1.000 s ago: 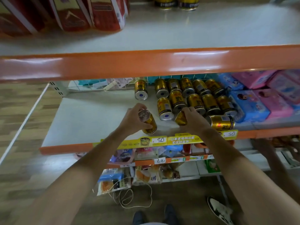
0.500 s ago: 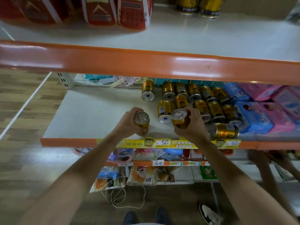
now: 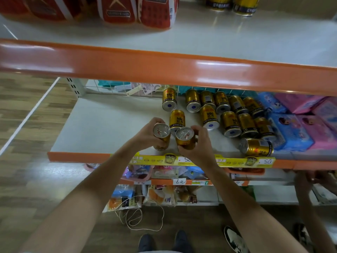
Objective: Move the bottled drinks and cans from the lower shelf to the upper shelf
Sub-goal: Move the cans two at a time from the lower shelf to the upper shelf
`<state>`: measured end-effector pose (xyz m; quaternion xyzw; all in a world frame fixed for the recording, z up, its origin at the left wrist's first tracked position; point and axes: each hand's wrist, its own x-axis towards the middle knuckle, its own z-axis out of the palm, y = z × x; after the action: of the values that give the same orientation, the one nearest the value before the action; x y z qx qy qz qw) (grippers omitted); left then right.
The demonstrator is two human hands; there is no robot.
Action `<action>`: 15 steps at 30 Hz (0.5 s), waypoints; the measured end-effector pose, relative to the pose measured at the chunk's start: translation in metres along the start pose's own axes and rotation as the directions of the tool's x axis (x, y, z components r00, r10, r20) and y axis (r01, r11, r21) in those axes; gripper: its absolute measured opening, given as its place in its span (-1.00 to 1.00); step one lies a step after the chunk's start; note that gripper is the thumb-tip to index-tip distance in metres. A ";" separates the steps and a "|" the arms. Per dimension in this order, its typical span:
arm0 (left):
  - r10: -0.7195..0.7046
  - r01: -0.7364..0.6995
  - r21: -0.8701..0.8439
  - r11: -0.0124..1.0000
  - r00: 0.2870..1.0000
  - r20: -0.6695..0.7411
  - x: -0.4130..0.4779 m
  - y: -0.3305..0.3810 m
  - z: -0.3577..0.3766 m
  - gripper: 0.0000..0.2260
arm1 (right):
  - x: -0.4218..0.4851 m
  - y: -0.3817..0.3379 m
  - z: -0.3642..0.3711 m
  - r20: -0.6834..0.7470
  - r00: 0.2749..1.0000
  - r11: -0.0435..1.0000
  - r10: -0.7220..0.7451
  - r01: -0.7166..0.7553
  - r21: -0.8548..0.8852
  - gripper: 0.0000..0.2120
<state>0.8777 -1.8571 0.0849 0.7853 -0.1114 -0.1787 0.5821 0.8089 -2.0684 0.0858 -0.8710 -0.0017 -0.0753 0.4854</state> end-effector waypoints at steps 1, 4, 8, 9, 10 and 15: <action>-0.010 0.010 0.001 1.000 1.000 0.024 0.002 0.003 -0.003 -0.36 | 0.000 0.001 0.000 -0.007 1.000 1.000 0.012 -0.012 0.015 -0.32; -0.039 0.039 0.012 0.999 0.998 0.054 0.007 0.012 -0.007 -0.33 | 0.003 0.004 -0.002 -0.015 1.000 0.999 0.025 -0.024 0.029 -0.31; -0.059 0.059 -0.004 0.998 0.996 0.072 0.015 0.013 -0.002 -0.34 | 0.006 0.011 -0.003 -0.014 1.000 1.000 0.016 -0.016 0.015 -0.30; -0.058 0.058 0.004 0.998 0.996 0.072 0.017 0.013 0.000 -0.36 | 0.007 0.013 -0.003 -0.012 1.000 1.000 0.013 -0.013 0.007 -0.29; -0.053 0.052 0.011 0.999 0.996 0.071 0.018 0.012 0.001 -0.38 | 0.008 0.013 -0.002 -0.011 1.000 1.000 0.009 -0.009 -0.002 -0.29; -0.036 0.036 -0.003 0.999 0.997 0.067 0.017 0.010 0.003 -0.37 | 0.015 0.016 0.004 -0.008 1.000 0.999 -0.025 0.025 -0.041 -0.31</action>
<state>0.8925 -1.8691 0.0909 0.7797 -0.1162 -0.2157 0.5763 0.8255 -2.0745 0.0721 -0.8804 -0.0089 -0.0852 0.4664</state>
